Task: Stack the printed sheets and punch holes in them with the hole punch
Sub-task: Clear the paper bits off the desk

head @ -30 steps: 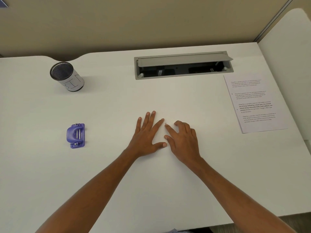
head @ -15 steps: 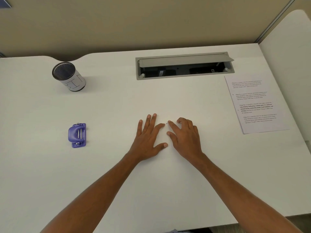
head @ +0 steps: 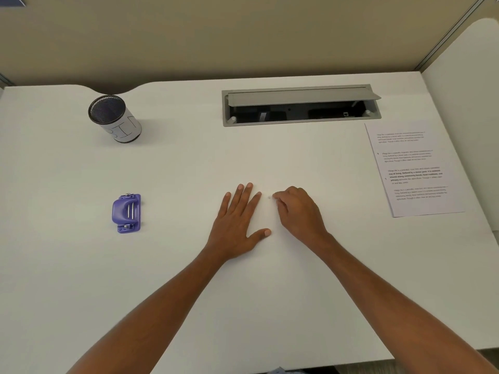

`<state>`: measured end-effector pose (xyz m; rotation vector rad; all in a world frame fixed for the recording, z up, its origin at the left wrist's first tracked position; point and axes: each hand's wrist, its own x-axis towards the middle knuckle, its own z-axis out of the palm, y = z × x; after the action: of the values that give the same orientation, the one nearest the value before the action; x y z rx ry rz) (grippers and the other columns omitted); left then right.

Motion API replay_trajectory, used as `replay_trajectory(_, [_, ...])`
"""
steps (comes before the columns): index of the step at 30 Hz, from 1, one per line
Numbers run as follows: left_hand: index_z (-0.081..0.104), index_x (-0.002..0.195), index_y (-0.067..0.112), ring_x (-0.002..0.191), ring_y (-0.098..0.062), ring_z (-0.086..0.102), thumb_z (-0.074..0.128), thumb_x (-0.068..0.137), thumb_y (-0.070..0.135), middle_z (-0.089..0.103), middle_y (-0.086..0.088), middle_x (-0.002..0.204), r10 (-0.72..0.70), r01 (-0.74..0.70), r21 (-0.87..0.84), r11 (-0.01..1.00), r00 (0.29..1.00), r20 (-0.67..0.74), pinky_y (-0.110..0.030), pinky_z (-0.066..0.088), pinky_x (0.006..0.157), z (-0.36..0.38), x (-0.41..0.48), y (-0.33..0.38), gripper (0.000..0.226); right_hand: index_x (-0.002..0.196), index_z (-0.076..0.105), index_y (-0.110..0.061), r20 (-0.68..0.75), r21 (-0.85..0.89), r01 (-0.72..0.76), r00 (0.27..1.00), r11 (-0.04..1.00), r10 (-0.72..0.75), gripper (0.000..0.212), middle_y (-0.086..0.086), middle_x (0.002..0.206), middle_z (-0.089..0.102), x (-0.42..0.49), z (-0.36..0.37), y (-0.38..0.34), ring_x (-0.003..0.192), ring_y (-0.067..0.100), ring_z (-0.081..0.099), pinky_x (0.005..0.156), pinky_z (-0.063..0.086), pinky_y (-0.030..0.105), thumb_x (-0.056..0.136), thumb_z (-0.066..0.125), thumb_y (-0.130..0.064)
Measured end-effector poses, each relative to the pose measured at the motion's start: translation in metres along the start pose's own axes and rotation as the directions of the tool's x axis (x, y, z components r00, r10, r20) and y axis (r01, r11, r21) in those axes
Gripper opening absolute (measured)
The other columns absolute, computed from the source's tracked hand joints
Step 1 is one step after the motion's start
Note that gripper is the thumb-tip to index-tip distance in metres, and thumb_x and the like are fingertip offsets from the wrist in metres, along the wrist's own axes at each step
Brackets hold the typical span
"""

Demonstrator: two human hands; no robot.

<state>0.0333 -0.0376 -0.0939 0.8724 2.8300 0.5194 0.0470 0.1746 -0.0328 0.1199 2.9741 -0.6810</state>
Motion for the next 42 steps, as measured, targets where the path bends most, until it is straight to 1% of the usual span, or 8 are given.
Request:
replay_trajectory(12, [0.015, 0.177, 0.019, 0.174, -0.026, 0.001, 0.035, 0.107, 0.077, 0.005, -0.006, 0.187, 0.012, -0.004, 0.075, 0.997, 0.994, -0.108, -0.057, 0.013, 0.139, 0.013, -0.006, -0.001, 0.093, 0.108, 0.073, -0.010, 0.180, -0.343, 0.195, 0.974, 0.919, -0.140, 0.032, 0.009, 0.105, 0.071, 0.032, -0.007, -0.011, 0.099, 0.031, 0.069, 0.077, 0.056, 0.042, 0.114, 0.045, -0.023])
replay_trajectory(17, [0.016, 0.177, 0.018, 0.174, -0.026, 0.001, 0.037, 0.107, 0.076, 0.006, -0.007, 0.187, 0.007, 0.003, 0.089, 0.996, 0.994, -0.113, -0.057, 0.014, 0.139, 0.013, -0.006, -0.001, 0.093, 0.099, 0.073, -0.012, 0.292, -0.456, 0.298, 0.940, 0.839, -0.176, 0.022, 0.008, 0.101, 0.072, 0.053, -0.012, -0.020, 0.091, 0.030, 0.070, 0.066, 0.041, 0.034, 0.107, 0.053, -0.014])
replay_trajectory(21, [0.015, 0.177, 0.019, 0.174, -0.026, 0.000, 0.037, 0.107, 0.076, 0.005, -0.006, 0.187, 0.003, 0.006, 0.081, 0.997, 0.994, -0.108, -0.057, 0.013, 0.139, 0.014, -0.006, -0.002, 0.093, 0.080, 0.053, -0.016, 0.341, -0.471, 0.351, 0.919, 0.809, -0.200, 0.023, 0.011, 0.093, 0.069, 0.064, -0.013, -0.030, 0.079, 0.032, 0.065, 0.063, 0.038, 0.034, 0.098, 0.057, -0.002])
replay_trajectory(27, [0.016, 0.177, 0.020, 0.174, -0.025, 0.000, 0.037, 0.107, 0.076, 0.006, -0.006, 0.187, -0.005, 0.012, 0.070, 0.997, 0.995, -0.102, -0.057, 0.013, 0.139, 0.012, -0.006, 0.000, 0.092, 0.067, 0.028, -0.017, 0.400, -0.458, 0.402, 0.890, 0.793, -0.220, 0.045, 0.002, 0.076, 0.044, 0.072, -0.012, -0.036, 0.074, 0.029, 0.048, 0.064, 0.037, 0.035, 0.095, 0.060, 0.000])
replay_trajectory(31, [0.017, 0.177, 0.021, 0.174, -0.025, 0.001, 0.037, 0.107, 0.076, 0.007, -0.006, 0.187, -0.010, 0.016, 0.060, 0.998, 0.995, -0.104, -0.057, 0.013, 0.139, 0.010, -0.006, 0.000, 0.091, 0.073, 0.038, -0.014, 0.386, -0.470, 0.417, 0.890, 0.778, -0.244, 0.034, 0.011, 0.091, 0.066, 0.072, -0.008, -0.033, 0.078, 0.030, 0.056, 0.065, 0.036, 0.036, 0.096, 0.059, -0.001])
replay_trajectory(34, [0.017, 0.177, 0.021, 0.174, -0.024, 0.001, 0.038, 0.107, 0.076, 0.007, -0.005, 0.187, -0.009, 0.015, 0.062, 0.998, 0.994, -0.108, -0.056, 0.013, 0.139, 0.009, -0.007, 0.001, 0.091, 0.085, 0.050, -0.015, 0.374, -0.462, 0.442, 0.883, 0.769, -0.284, 0.018, 0.013, 0.096, 0.069, 0.070, -0.003, -0.027, 0.089, 0.034, 0.066, 0.067, 0.034, 0.037, 0.096, 0.059, -0.004])
replay_trajectory(39, [0.019, 0.176, 0.020, 0.174, -0.025, 0.003, 0.041, 0.107, 0.075, 0.008, -0.006, 0.187, -0.005, 0.015, 0.068, 0.998, 0.991, -0.134, -0.056, 0.014, 0.139, 0.010, -0.007, 0.000, 0.091, 0.079, 0.054, -0.010, 0.247, -0.152, 0.145, 0.963, 0.978, -0.104, 0.012, 0.005, 0.084, 0.066, 0.064, -0.007, 0.007, 0.079, 0.031, 0.064, 0.064, 0.046, 0.040, 0.087, 0.059, -0.017])
replay_trajectory(42, [0.017, 0.177, 0.021, 0.174, -0.026, 0.002, 0.040, 0.107, 0.075, 0.006, -0.006, 0.187, -0.004, 0.016, 0.081, 0.997, 0.991, -0.137, -0.056, 0.014, 0.139, 0.013, -0.006, -0.001, 0.091, 0.074, 0.063, -0.016, 0.156, 0.159, -0.131, 0.982, 0.979, 0.106, 0.009, -0.006, 0.071, 0.066, 0.055, -0.014, 0.031, 0.065, 0.009, 0.059, 0.059, 0.050, 0.027, 0.081, 0.067, -0.019])
